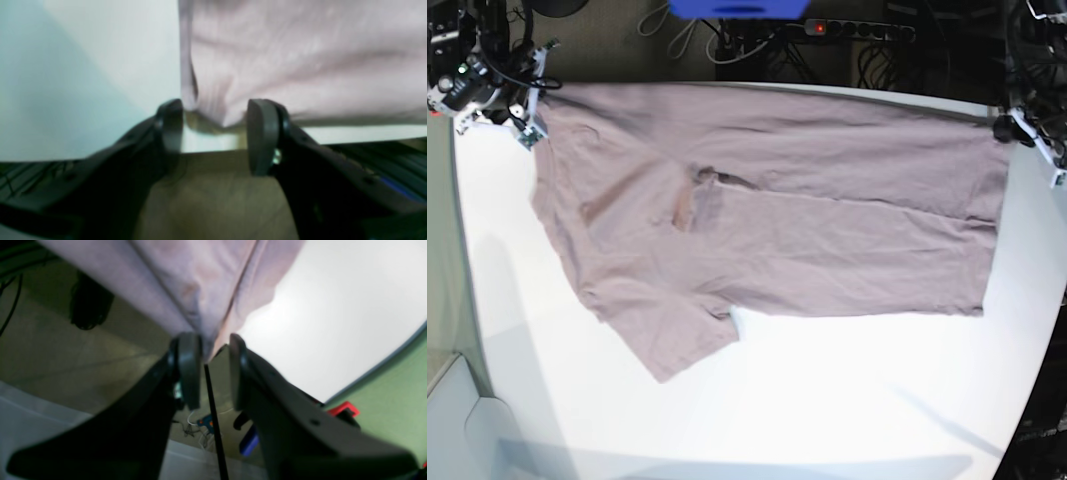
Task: Layout the t-shirt on the table in an organized manner, then fold the t-shirt properly
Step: 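Release the shirt and raise both grippers away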
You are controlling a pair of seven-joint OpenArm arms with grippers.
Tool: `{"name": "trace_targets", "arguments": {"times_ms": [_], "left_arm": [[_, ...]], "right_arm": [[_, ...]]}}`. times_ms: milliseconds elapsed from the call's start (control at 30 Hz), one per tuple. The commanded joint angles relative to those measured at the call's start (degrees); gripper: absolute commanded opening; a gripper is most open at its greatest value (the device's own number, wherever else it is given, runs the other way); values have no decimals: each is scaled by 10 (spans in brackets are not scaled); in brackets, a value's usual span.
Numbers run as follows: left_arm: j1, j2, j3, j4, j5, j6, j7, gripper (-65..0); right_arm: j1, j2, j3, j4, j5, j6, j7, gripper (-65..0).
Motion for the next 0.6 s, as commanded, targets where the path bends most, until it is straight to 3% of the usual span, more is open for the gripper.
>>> {"name": "trace_targets", "arguments": {"times_ms": [0, 267, 467, 567], "left_arm": [[0, -14, -7, 9, -5, 1, -1, -344], [-5, -15, -30, 4, 0, 1, -2, -343], [-24, -14, -86, 1, 0, 1, -2, -342], [-40, -14, -115, 1, 0, 1, -2, -342]], "right_arm": [[0, 10, 26, 9, -15, -3, 0, -484], [31, 7, 85, 5, -166, -2, 6, -483], [127, 4, 80, 5, -181, -2, 4, -483], [224, -24, 50, 4, -182, -2, 1, -483]]}}
